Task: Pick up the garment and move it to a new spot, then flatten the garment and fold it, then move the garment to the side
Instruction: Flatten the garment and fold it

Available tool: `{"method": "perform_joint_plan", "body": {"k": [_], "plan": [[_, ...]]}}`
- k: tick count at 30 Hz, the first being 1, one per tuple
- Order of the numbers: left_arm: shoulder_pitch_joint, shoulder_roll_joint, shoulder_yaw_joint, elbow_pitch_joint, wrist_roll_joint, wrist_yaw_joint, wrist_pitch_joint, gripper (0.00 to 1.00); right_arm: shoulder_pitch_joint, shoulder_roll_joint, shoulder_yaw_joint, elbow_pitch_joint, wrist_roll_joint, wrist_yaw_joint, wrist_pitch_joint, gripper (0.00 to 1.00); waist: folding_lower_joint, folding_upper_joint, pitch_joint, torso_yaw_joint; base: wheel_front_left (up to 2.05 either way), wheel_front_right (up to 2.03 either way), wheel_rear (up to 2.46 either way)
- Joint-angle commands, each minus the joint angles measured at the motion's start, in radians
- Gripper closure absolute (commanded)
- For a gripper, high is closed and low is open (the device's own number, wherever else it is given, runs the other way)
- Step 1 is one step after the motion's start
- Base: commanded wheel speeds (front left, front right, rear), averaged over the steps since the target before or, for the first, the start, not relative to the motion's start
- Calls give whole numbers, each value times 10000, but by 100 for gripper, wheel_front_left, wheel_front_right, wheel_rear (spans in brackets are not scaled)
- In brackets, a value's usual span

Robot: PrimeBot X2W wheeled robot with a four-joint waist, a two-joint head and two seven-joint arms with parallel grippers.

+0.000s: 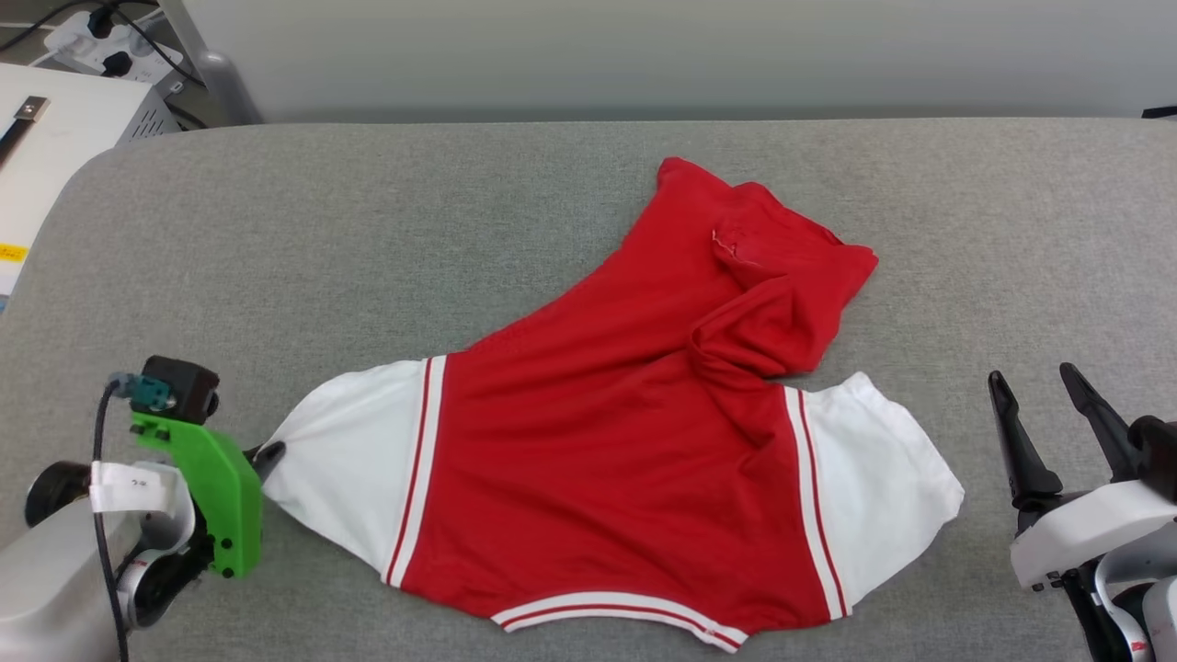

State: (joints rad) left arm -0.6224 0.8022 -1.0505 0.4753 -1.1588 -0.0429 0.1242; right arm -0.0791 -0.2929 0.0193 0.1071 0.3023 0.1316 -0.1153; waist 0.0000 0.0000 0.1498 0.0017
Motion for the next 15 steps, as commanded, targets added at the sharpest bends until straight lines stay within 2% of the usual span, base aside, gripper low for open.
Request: {"method": "perform_joint_plan", "body": {"k": [1,5,8,9,10,15], "plan": [[237,159,69,142,-113,127,-77,100,143,-76,7,-55,-46,-9,100,0,0,0,20,-17,0,0,0],[488,277,78,763,-152,233,-247,100,147,-207,111,-47,-70,-9,314,0,0,0,38,-77,0,0,0],[602,64,106,1134,-164,234,-564,100,133,-392,206,-43,-13,-9,486,0,0,0,-25,-80,0,0,0],[609,-1,129,1223,-110,261,-766,67,106,-477,233,-61,-6,-9,534,0,0,0,-62,-66,0,0,0],[612,-87,169,1328,-30,322,-1061,0,63,-587,278,-103,15,-9,604,0,0,0,-113,-44,0,0,0],[633,-384,377,1549,413,734,-2593,0,-316,-1330,760,-467,291,-9,1189,0,0,0,-398,72,0,0,0]]}}
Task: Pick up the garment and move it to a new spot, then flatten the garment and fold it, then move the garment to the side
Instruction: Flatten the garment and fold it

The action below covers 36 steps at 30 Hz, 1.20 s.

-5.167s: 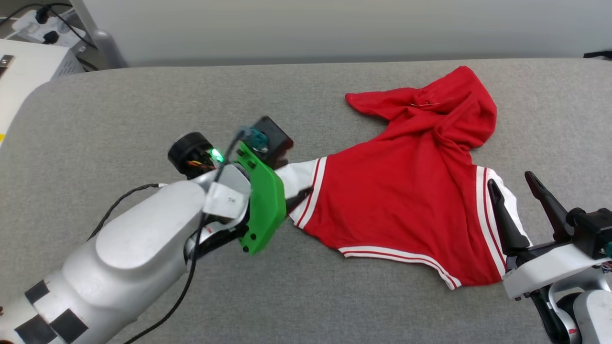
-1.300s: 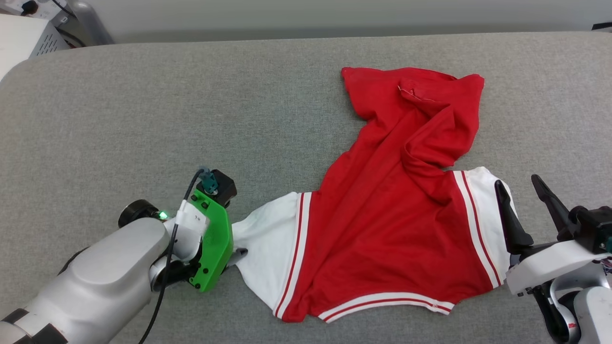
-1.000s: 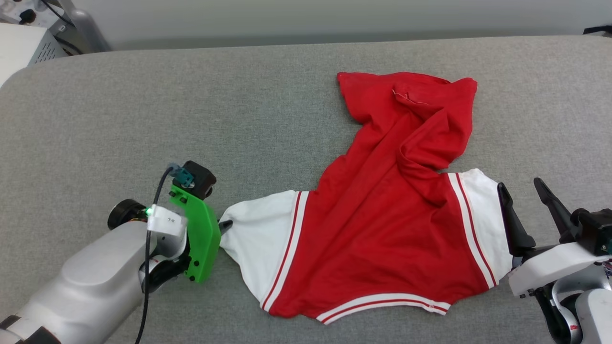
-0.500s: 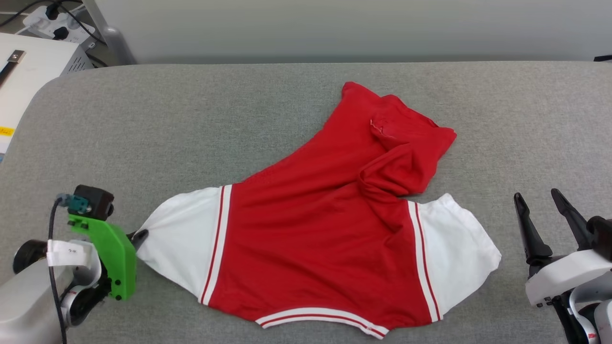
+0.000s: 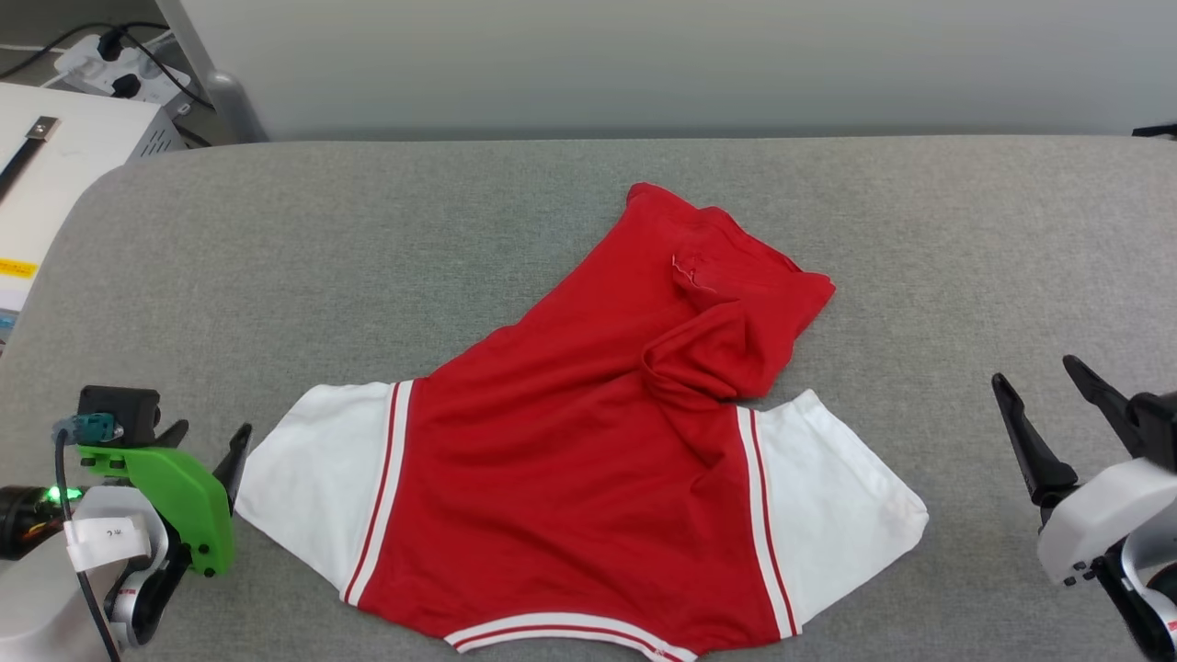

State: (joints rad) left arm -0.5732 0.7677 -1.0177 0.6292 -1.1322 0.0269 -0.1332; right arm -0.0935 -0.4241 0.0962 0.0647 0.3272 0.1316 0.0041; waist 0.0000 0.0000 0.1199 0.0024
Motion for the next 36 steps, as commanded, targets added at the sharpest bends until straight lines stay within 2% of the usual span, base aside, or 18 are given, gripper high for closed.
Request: {"method": "perform_joint_plan", "body": {"k": [1,5,7,11,13,16,18,21,24,31,36], "plan": [[174,-88,134,-6,213,183,-398,0,-269,-245,180,-171,164,-9,261,0,0,0,-172,108,0,0,0],[354,-169,506,-445,624,800,-1152,0,-612,-1237,1096,-778,866,-9,1727,0,0,0,-357,253,0,0,0],[541,-195,983,-967,968,1278,-1265,0,-819,-1840,1682,-1164,1375,-9,2732,0,0,0,-384,336,0,0,0],[1273,-353,2694,-2567,2355,2209,-1281,0,-1241,-2884,2695,-1659,2496,-9,4553,0,0,0,-303,527,0,0,0],[1793,-536,3458,-3236,2981,2513,-1282,0,-1425,-3222,3099,-1785,2938,-9,5268,0,0,0,-258,611,0,0,0],[2987,-1096,4975,-4426,4409,3015,-1284,0,-1869,-3643,3922,-1736,3564,-9,6360,0,0,0,-120,774,0,0,0],[3460,-1511,5648,-4921,4935,3127,-1284,0,-2006,-3718,4294,-1516,3771,-9,6655,0,0,0,-34,871,0,0,0],[4079,-2107,6448,-5444,5834,3200,-1284,0,-2219,-3695,4793,-1039,3897,-9,6768,0,0,0,103,1015,0,0,0],[4521,-2712,7058,-5814,6484,3050,-1285,0,-2342,-3547,5245,-478,3972,-9,6744,0,0,0,231,1140,0,0,0],[5150,-4135,8005,-6317,7811,2248,-1285,0,-2633,-3040,6054,1198,3946,-9,6050,0,0,0,499,1409,0,0,0],[5244,-4748,8484,-6174,8440,1657,-1285,0,-2642,-2656,6654,2380,3919,-9,5538,0,0,0,549,1472,0,0,0]]}}
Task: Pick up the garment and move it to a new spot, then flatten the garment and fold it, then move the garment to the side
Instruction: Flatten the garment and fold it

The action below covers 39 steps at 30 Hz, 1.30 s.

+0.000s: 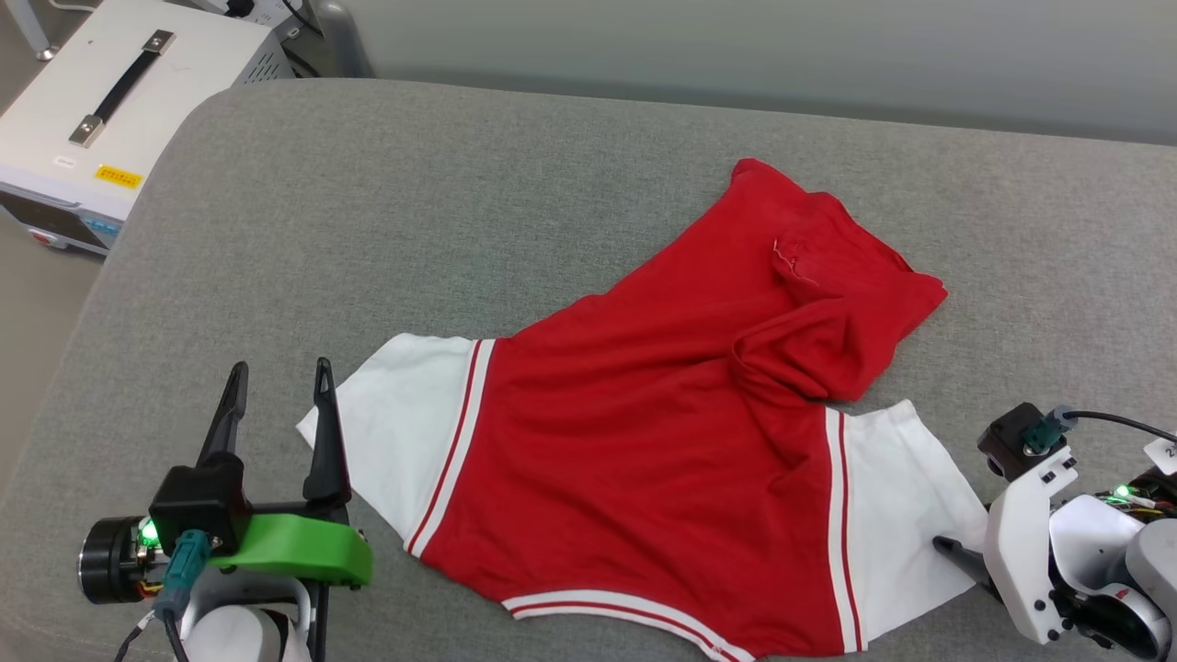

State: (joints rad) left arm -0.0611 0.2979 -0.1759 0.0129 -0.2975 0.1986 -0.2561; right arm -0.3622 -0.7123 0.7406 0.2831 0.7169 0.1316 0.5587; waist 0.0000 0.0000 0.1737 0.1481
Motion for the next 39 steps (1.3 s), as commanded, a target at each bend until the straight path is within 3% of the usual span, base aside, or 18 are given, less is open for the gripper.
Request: {"method": "perform_joint_plan", "body": {"k": [1,3,4,5,13,21,27,34,39], "plan": [[133,-125,192,11,217,-198,-56,0,58,292,305,415,71,-9,-124,0,0,0,10,11,0,0,0],[133,-226,480,38,388,-419,-56,0,66,387,464,675,227,-9,-351,0,0,0,-8,-25,0,0,0],[137,-254,608,59,444,-516,-56,0,48,417,461,761,301,-9,-523,57,0,0,-22,-56,0,0,0],[135,-271,768,101,506,-638,-56,0,22,437,434,851,386,-9,-750,100,0,0,-49,-104,0,0,0],[-145,-27,1486,633,755,-1634,-56,0,-5,-10,-181,1042,550,-9,-2229,100,0,0,-412,-494,0,0,0],[-1239,927,1130,1785,780,-2821,342,0,870,-654,-1265,698,786,-9,-2693,100,0,0,-662,-735,0,0,0],[-2306,1783,-52,2337,-232,-3267,2906,0,1454,-698,-1963,262,709,-9,-2600,100,0,0,-702,-832,0,0,0],[-3137,3363,-2569,1878,-3188,-3289,6931,0,1874,-517,-2553,-159,448,-9,-2290,100,0,0,-658,-903,0,0,0],[-3441,4127,-3679,1712,-4565,-3290,8438,0,1959,-380,-2826,-418,252,-9,-2090,100,0,0,-530,-977,0,0,0]]}}
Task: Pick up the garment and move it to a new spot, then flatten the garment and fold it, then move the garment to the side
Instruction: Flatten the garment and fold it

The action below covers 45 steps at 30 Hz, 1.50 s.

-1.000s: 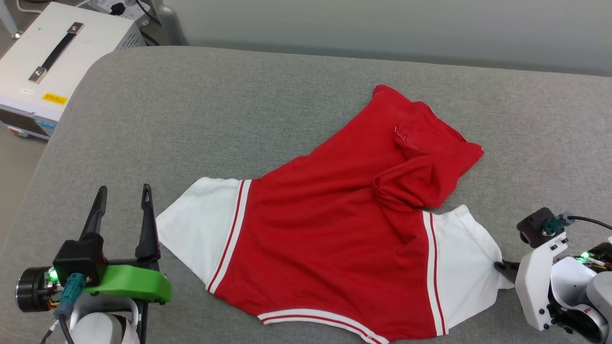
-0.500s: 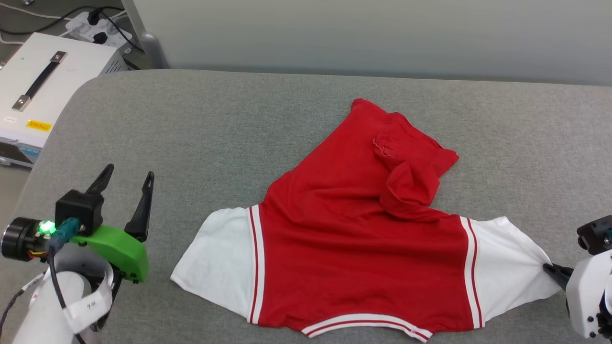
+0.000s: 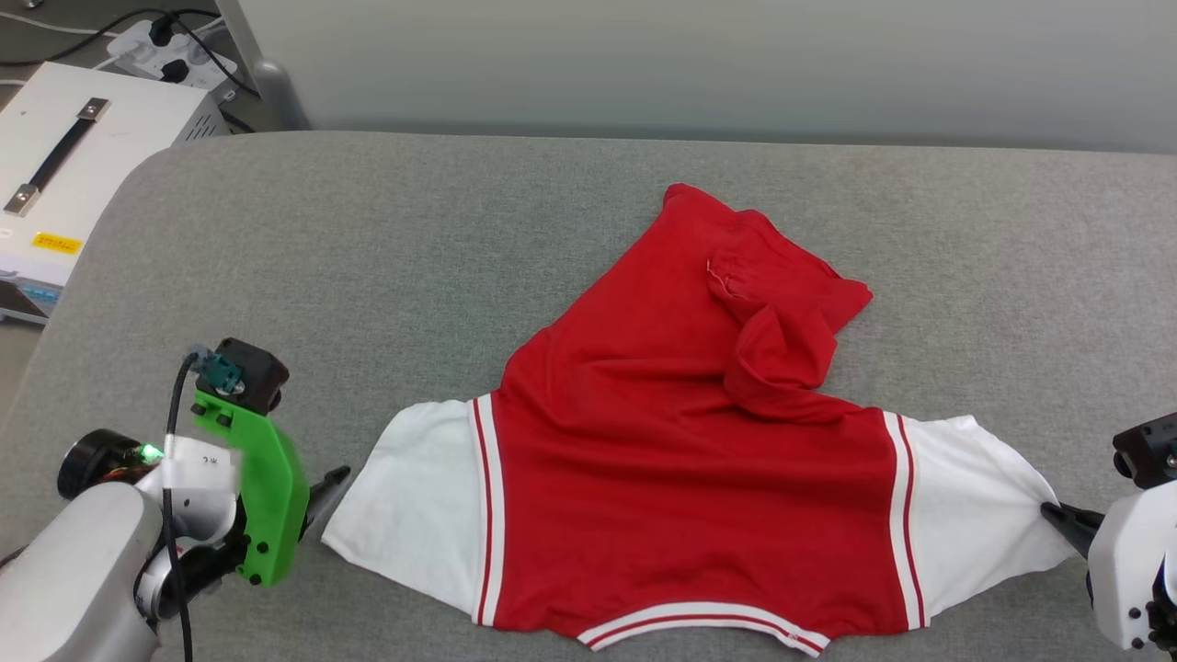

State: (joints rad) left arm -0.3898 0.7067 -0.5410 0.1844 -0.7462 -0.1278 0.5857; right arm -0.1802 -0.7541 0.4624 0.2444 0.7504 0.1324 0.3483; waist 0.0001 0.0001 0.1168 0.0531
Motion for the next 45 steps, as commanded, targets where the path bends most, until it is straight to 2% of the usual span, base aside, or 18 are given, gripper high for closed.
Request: {"method": "perform_joint_plan", "body": {"k": [1,9,13,20,21,22,23,27,33,40,45], "plan": [[-196,128,-205,33,-307,-27,196,0,138,70,-94,-87,-122,-17,51,100,-1,-1,80,-47,0,0,0],[-250,129,-1346,781,-1152,-28,431,0,-21,285,-308,-392,-365,-17,285,100,-1,-1,421,-223,0,0,0],[-443,76,-2060,1378,-841,-28,250,0,-173,381,-318,-481,-475,-17,353,100,-1,-1,597,-309,0,0,0],[-557,-388,-2771,2403,-1088,-28,-353,0,-263,521,-310,-580,-548,-17,420,100,-1,-1,785,-412,0,0,0],[-582,-416,-2851,2456,-1184,-28,-382,24,-256,522,-328,-580,-556,-17,423,100,-1,-1,791,-410,0,0,0],[-646,-418,-2926,2492,-1231,-28,-525,75,-242,525,-354,-577,-563,-17,428,100,-1,-1,791,-400,0,0,0],[-685,-419,-2982,2540,-1276,-28,-630,100,-228,530,-371,-576,-567,-17,431,100,-1,-1,784,-393,0,0,0],[-851,-330,-3097,2609,-1741,-28,-1006,100,-176,584,-436,-649,-595,-17,350,100,-1,-1,653,-339,0,0,0],[-1264,171,-2910,2117,-1930,-28,-2171,100,-183,608,-712,-848,-677,-17,-52,100,-1,-1,323,-266,0,0,0],[-1751,757,-2472,827,-1745,-24,-3299,100,-293,609,-1340,-1378,-722,-17,-464,100,-1,-1,-82,-179,0,0,0],[-2190,937,-2030,-369,-1575,278,-3726,100,-600,456,-1897,-2077,-740,-17,-479,100,-1,-1,-243,-170,0,0,0]]}}
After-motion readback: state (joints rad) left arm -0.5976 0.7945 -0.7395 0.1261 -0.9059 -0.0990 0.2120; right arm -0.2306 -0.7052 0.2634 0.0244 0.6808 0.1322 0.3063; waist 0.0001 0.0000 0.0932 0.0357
